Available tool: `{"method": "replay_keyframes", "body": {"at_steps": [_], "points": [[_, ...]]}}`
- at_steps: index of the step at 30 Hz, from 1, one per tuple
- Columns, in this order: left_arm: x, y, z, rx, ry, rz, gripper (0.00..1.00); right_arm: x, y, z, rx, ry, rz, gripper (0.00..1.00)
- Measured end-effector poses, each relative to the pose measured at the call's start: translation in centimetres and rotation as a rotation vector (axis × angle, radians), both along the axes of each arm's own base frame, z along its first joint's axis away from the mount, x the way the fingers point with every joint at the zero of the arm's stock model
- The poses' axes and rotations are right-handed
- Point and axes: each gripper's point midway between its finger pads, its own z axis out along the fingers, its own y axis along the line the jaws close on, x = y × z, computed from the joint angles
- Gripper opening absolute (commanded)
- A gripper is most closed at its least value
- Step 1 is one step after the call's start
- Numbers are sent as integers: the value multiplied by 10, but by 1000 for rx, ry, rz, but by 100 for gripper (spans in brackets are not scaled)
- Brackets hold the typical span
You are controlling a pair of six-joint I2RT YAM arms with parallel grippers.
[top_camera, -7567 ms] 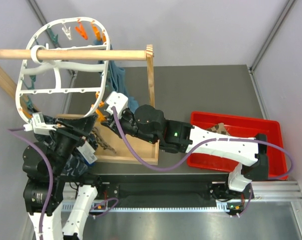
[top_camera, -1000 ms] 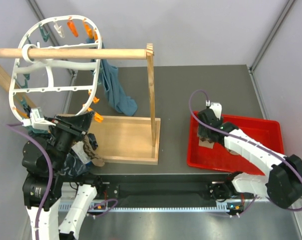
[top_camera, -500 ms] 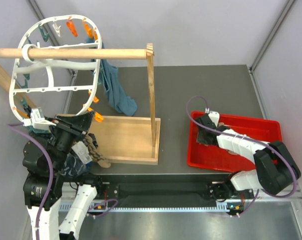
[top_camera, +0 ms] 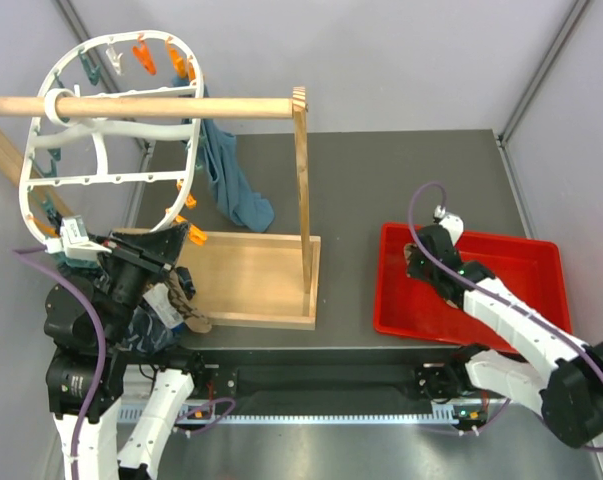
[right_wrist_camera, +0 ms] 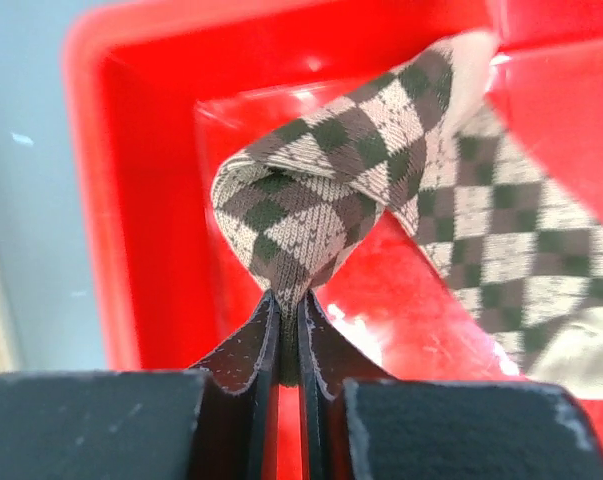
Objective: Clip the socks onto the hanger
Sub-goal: Pick up the sock from the bin.
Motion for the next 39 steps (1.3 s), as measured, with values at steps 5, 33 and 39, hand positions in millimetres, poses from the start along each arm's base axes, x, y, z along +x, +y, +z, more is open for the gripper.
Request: {"method": "replay_keyframes", "body": {"at_steps": [5,33,39], "points": [[0,0,0,0,-1,-2,0,-1,-1,39,87,-99,-39,0],[-1,-1,0,0,-1,-6,0,-21,-29,55,260,-306,-250,57],[-1,-1,0,0,-1,-6,0,-5,-34,66,59,-227,-191,53]]}}
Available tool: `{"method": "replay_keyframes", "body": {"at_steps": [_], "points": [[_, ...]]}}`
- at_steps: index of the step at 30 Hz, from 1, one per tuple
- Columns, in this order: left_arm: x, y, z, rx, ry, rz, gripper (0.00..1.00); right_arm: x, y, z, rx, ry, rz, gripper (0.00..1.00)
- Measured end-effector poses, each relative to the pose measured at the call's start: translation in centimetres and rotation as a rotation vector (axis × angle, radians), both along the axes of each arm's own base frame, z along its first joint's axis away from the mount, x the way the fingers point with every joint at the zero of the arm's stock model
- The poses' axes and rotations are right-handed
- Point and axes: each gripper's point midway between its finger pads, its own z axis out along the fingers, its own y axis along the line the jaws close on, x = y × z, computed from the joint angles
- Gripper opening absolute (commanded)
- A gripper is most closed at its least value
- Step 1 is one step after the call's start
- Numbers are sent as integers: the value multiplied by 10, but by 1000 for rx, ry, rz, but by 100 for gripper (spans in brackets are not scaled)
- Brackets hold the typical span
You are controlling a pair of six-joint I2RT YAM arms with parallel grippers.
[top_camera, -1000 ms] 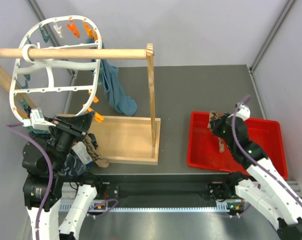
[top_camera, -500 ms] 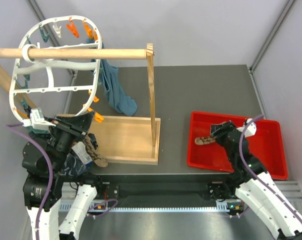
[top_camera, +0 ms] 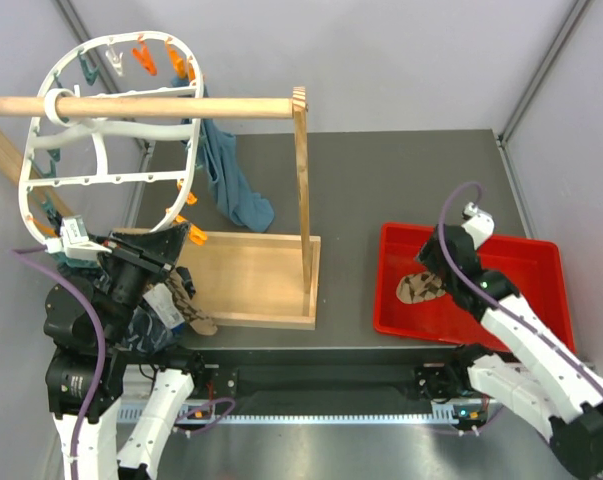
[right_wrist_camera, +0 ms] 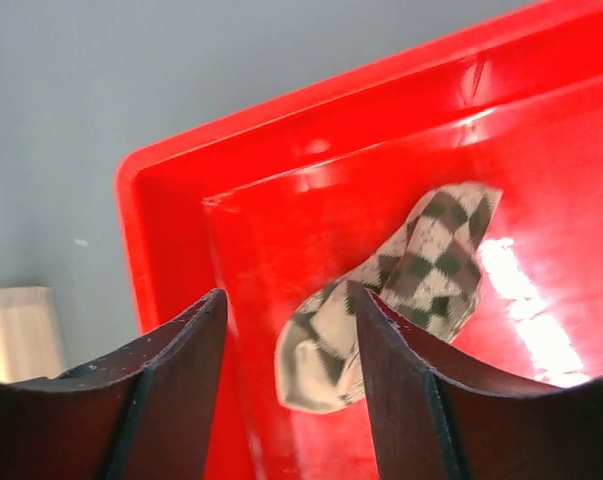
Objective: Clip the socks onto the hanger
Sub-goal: Pick up the sock from the bin.
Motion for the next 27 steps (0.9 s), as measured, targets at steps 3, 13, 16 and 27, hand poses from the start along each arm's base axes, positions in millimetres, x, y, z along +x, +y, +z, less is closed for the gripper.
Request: {"method": "replay_keyframes", "body": {"at_steps": [3,13,16,27], "points": [[0,0,0,0,0,0,0,9,0,-4,-94,77,26,53],[0,0,0,0,0,-1,0,11,-14,-46,-193,275,76,49],[0,0,0,0,0,-1,0,4,-23,-60,-163,319,55,49],[-3,0,1,-1,-8,-5,0,-28,-30,-100,84,457,1,37]]}}
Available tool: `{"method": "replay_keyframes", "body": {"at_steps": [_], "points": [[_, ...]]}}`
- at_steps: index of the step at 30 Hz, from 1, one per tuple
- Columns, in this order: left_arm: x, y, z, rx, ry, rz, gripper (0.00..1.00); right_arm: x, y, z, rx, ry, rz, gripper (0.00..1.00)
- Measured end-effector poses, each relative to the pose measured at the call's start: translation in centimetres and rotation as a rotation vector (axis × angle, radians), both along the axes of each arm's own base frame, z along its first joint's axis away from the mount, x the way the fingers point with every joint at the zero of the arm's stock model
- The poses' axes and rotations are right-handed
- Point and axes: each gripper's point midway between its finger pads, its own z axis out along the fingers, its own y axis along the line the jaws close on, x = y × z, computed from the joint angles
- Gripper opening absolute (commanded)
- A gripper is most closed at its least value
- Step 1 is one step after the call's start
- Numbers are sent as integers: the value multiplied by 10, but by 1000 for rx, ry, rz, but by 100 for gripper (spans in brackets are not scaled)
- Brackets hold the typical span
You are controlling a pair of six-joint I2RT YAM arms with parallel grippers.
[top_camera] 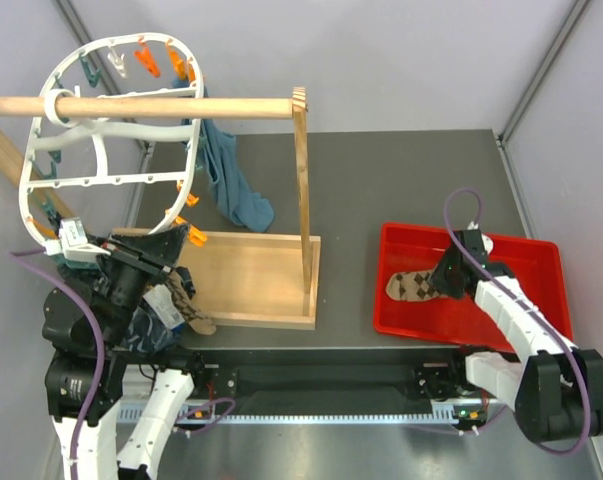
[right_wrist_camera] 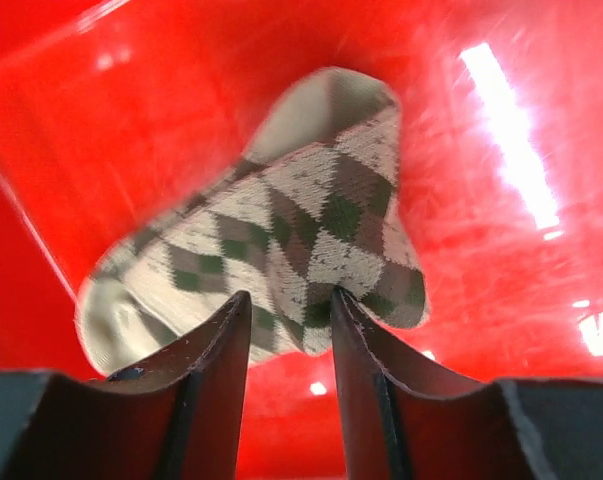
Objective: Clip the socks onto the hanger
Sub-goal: Pick up the sock from the bin.
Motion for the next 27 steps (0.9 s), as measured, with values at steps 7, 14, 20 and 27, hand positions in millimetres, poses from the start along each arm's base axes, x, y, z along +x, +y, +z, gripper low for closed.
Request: {"method": "replay_keyframes", "body": {"at_steps": [7,14,20,27], "points": [[-2,0,1,-1,-7,-3,0,-3,5,3,7,-19,23,41],[-2,0,1,-1,-6,-3,0,1,19,12,-86,-42,132,50],[-2,0,1,-1,-6,-3,0,6,28,1,-134,20,194,50],[-2,0,1,-1,-6,-4,0,4,26,-16,-161,84,205,49]]}}
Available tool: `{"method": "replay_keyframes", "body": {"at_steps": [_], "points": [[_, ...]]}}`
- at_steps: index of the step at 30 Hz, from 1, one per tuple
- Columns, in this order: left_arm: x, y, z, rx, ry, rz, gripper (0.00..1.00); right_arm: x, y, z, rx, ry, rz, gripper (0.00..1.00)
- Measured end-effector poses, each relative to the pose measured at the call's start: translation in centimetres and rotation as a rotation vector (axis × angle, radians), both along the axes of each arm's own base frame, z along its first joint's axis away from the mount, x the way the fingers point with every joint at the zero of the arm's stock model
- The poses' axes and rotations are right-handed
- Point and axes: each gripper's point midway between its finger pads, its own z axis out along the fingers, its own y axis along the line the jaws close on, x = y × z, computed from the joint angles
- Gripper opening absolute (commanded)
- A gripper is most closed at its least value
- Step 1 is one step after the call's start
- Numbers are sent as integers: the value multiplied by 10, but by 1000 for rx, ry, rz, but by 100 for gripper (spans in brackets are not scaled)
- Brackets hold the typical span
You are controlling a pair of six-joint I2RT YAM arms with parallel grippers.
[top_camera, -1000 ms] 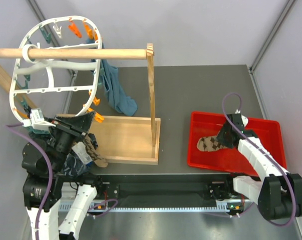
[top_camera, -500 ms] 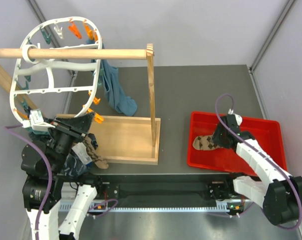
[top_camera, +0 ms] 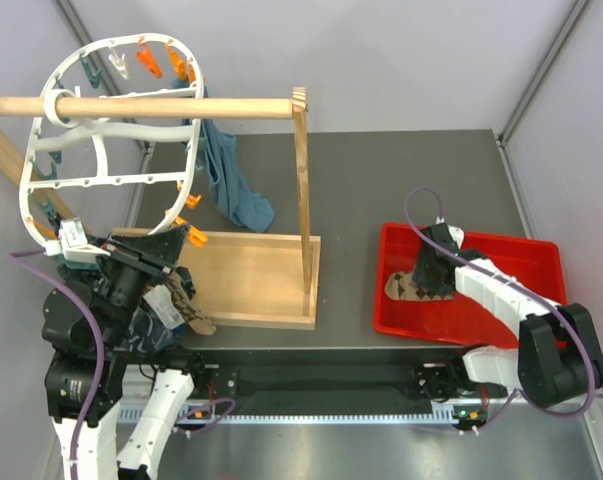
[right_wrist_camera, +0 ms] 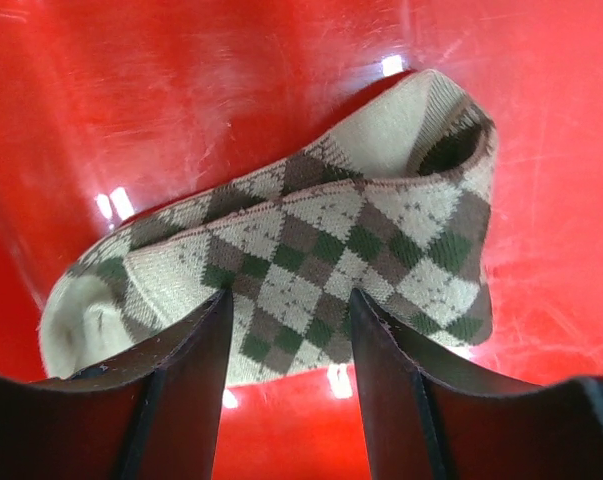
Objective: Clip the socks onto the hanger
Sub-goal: Pick up the sock from the bin.
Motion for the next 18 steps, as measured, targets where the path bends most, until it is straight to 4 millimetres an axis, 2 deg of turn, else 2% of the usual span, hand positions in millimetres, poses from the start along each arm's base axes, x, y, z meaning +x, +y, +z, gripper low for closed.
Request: {"method": "replay_keyframes", "body": {"at_steps": [6,7,11,15,18], "points": [[0,0,0,0,0,0,0,4,1,-9,-11,15,5,39],[0,0,0,0,0,0,0,6,1,-8,-11,13,5,26],[0,0,0,0,0,0,0,10,1,-7,-15,-4,1,9],[0,0,0,0,0,0,0,9,-3,0,-25,-18,-6,7],[0,0,0,0,0,0,0,10,-5,12,-35,-37,-6,7]]}}
